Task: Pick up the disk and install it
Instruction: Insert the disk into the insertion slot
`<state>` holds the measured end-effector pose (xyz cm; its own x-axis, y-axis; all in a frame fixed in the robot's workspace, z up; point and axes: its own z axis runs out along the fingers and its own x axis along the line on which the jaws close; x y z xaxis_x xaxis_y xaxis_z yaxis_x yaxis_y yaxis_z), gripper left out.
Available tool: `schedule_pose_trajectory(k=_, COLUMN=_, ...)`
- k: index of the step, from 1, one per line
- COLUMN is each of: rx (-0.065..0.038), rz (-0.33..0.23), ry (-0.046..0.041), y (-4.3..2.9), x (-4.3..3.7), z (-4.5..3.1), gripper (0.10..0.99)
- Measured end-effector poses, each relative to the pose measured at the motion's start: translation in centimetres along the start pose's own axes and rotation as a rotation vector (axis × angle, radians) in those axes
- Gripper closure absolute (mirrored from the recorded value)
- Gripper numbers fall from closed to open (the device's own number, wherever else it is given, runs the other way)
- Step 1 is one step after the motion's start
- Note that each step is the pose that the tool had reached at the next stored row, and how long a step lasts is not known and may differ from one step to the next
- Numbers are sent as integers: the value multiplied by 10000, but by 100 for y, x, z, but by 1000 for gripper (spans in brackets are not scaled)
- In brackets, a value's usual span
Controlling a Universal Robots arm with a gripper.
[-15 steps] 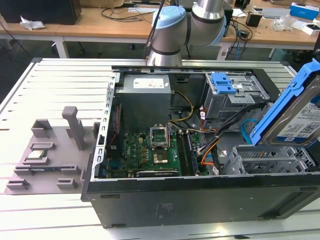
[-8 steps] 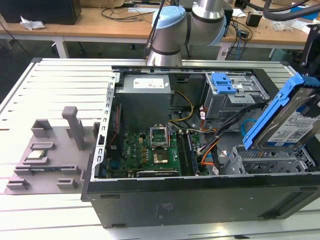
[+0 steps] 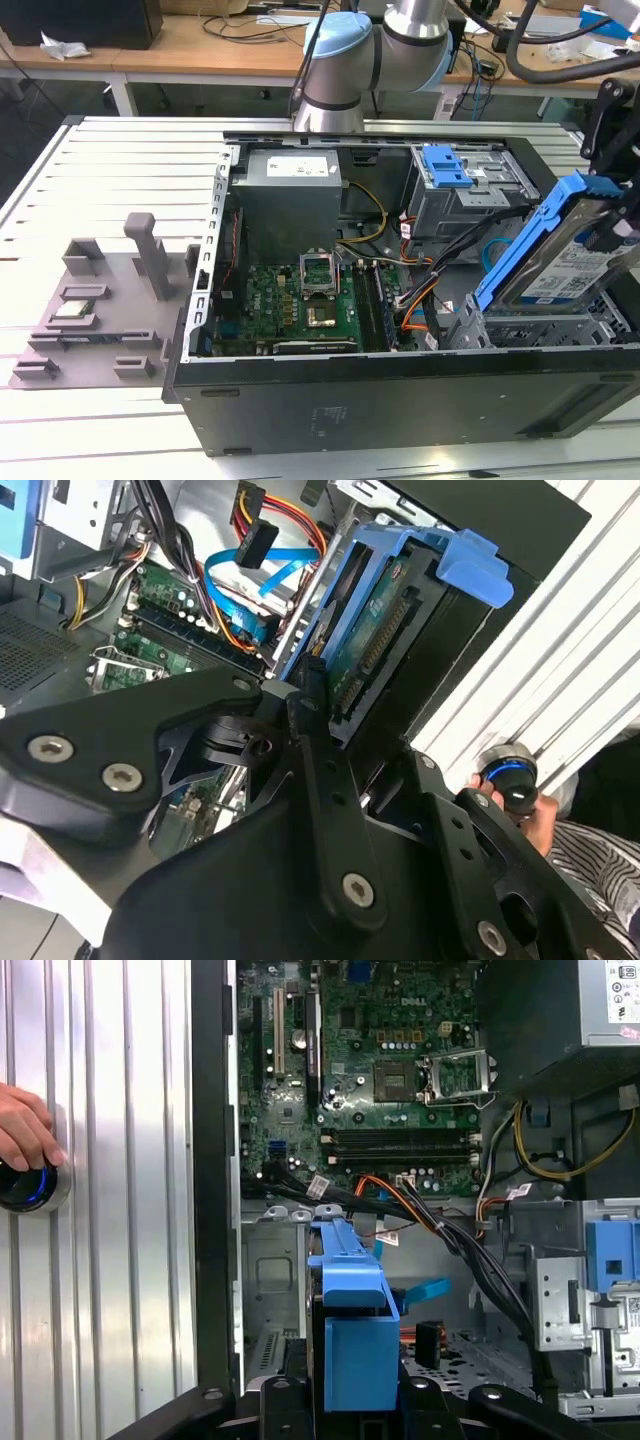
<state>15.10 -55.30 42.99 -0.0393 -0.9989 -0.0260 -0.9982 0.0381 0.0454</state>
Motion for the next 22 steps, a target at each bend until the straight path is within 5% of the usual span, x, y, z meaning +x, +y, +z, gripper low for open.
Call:
schedule_pose_trajectory(k=4, rx=0, rz=0, ry=-1, y=-4, x=5, z=166, gripper=725)
schedule_pose_trajectory(k=9, rx=0, rz=1, ry=1, y=-8, x=8, z=274, gripper=725)
schedule_pose_trajectory(k=22, rx=1, rz=0, ry=0, y=-13, x=10, z=356, gripper=714)
